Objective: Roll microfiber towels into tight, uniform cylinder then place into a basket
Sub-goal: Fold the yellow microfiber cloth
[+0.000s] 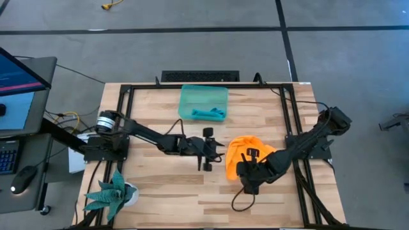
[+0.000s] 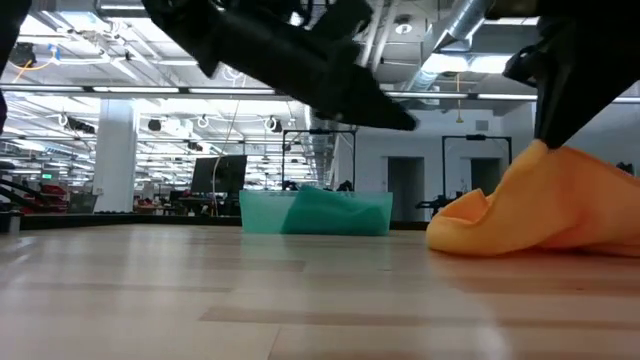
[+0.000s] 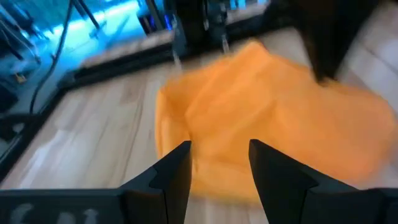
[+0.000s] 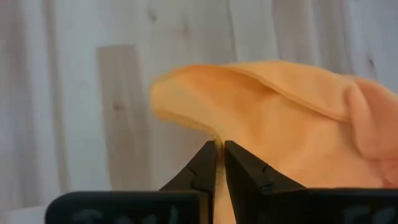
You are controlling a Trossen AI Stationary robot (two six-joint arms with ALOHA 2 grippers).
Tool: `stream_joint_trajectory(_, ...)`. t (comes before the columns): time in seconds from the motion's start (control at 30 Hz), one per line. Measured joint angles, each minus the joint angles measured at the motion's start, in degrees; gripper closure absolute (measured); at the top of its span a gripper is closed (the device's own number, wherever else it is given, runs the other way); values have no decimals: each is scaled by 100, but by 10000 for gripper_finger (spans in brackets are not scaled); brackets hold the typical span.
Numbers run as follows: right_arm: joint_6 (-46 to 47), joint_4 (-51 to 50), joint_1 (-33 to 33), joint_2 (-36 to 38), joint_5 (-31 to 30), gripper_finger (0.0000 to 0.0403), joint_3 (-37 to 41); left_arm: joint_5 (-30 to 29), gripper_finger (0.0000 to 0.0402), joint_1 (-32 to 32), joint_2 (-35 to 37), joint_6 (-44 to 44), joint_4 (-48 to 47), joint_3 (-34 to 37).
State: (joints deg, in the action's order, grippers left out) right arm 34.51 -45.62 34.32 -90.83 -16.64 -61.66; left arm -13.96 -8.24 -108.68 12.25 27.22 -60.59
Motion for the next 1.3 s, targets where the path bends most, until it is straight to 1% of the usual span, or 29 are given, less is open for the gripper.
stream_joint_trajectory(0.1,-1,64,126,0,3,347,4,40,248,1,-363,-117,277,-171)
stream_joint_trajectory(0.2,-156,349,171,-31,28,347,4,243,248,5,-663,-259,136,-425)
stream_joint_trajectory(0.27,-459,588,125,-28,34,347,4,578,248,0,-857,-380,6,-642)
stream_joint_trajectory(0.33,-734,785,47,-28,41,347,4,1056,248,-16,-876,-455,-382,-753)
stream_joint_trajectory(0.4,-793,915,-39,-28,97,347,4,1502,248,-46,-868,-463,-587,-876)
stream_joint_trajectory(0.57,-801,934,-272,-28,288,347,4,2033,248,-170,-867,-739,-586,-998)
stream_joint_trajectory(0.67,-801,967,-390,-31,286,347,4,2105,248,-271,-983,-750,-494,-1027)
stream_joint_trajectory(0.8,-801,962,-499,-31,286,347,4,2072,248,-337,-1459,-804,-180,-1014)
stream_joint_trajectory(0.87,-803,948,-530,-33,288,347,4,2073,248,-341,-1742,-852,67,-1160)
stream_joint_trajectory(0.97,-803,904,-530,-35,292,347,4,2083,248,-338,-2074,-874,-102,-1447)
stream_joint_trajectory(1.07,-811,863,-509,-35,292,347,8,2163,248,-336,-2174,-886,-844,-1801)
stream_joint_trajectory(1.3,-814,840,-443,-35,286,347,2,2163,248,-331,-2123,-909,-3607,-2661)
